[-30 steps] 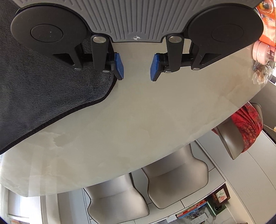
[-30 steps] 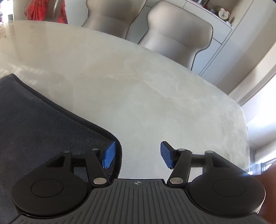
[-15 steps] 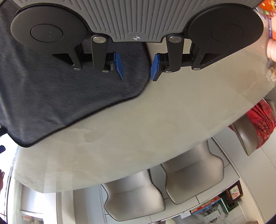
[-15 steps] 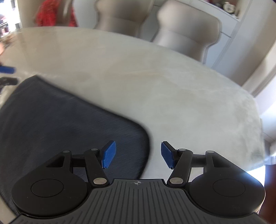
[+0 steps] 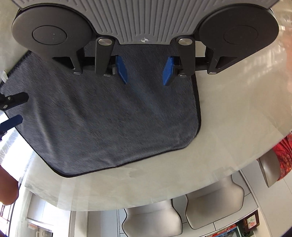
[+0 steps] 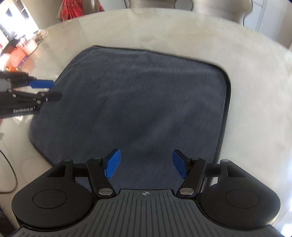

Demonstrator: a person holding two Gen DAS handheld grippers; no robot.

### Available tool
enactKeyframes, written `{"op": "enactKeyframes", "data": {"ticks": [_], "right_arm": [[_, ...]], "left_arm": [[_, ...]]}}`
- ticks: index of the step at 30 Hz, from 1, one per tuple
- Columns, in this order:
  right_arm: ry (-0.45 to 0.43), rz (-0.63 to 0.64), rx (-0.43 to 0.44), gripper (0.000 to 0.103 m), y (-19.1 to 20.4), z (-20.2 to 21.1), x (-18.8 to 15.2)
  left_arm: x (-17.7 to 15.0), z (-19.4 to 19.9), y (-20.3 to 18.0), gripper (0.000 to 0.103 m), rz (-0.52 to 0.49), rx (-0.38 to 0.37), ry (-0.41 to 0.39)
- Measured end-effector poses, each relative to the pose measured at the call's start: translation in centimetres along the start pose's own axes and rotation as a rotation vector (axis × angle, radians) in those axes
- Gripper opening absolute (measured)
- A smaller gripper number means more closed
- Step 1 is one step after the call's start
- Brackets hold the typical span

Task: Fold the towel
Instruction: 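Press both open grippers along the towel edge to smooth it flat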

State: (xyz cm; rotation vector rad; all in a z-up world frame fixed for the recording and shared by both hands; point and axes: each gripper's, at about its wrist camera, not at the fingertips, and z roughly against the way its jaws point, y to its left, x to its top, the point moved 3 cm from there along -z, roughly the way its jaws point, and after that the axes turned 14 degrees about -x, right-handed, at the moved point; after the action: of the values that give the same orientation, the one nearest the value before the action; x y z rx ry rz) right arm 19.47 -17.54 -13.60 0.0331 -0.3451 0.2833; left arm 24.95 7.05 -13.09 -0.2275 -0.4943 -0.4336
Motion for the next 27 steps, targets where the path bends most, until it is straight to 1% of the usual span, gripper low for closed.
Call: {"op": "enactKeyframes", "data": {"ticks": [2,6,9,11,12,13,14,15,19,21,23,24,25,27], "right_arm": [[0.009,-0.007,-0.02,0.065,-0.1,-0.2,-0.8],[0.011,-0.035,-0.035,0.067,-0.8,0.1,-1.6],[-0.008,-0.014,-0.051,0.069,-1.0,0.2,-2.2],[-0.012,0.025,-0.083,0.07,-0.8,0.2,-2.5],[-0.01,0.045,-0.106,0.072,-0.7,0.1,-2.7],[-0.005,0.052,-0.125,0.074,-0.6,0.1,-2.9],[-0.003,0.044,-0.132,0.076,-0.7,0.0,-3.0],[-0.001,0.035,-0.138,0.077,-0.9,0.0,-3.2],[-0.009,-0.022,-0.142,0.078,-1.5,-0.1,-3.5],[0.0,-0.089,-0.149,0.078,-1.7,0.0,-3.4],[0.005,-0.157,-0.149,0.079,-1.6,0.4,-3.6],[-0.016,-0.181,-0.134,0.082,-1.5,0.8,-3.9],[-0.037,-0.194,-0.123,0.087,-1.4,1.3,-4.1],[-0.102,-0.246,-0.123,0.09,-1.4,2.3,-4.7]], "left_arm": [[-1.0,-0.1,-0.3,0.046,0.023,-0.003,0.026],[-2.1,-0.2,-0.5,0.046,0.059,0.001,0.057],[-2.7,0.1,0.0,0.047,0.124,0.003,0.039],[-3.1,0.2,0.1,0.051,0.143,0.018,0.037],[-3.3,0.3,0.1,0.055,0.143,0.031,0.033],[-3.5,0.4,0.1,0.058,0.143,0.042,0.029],[-3.7,0.3,0.1,0.059,0.151,0.053,0.024],[-4.0,0.3,0.2,0.06,0.162,0.056,0.021],[-4.6,0.6,0.7,0.06,0.232,0.063,0.008],[-4.6,1.0,0.5,0.059,0.252,0.068,0.013],[-4.9,1.6,-0.3,0.06,0.241,0.064,-0.005],[-5.0,1.7,-0.6,0.06,0.237,0.066,-0.01],[-5.2,1.7,-0.9,0.061,0.234,0.074,-0.015],[-5.6,1.6,-1.2,0.061,0.234,0.075,-0.012]]}}
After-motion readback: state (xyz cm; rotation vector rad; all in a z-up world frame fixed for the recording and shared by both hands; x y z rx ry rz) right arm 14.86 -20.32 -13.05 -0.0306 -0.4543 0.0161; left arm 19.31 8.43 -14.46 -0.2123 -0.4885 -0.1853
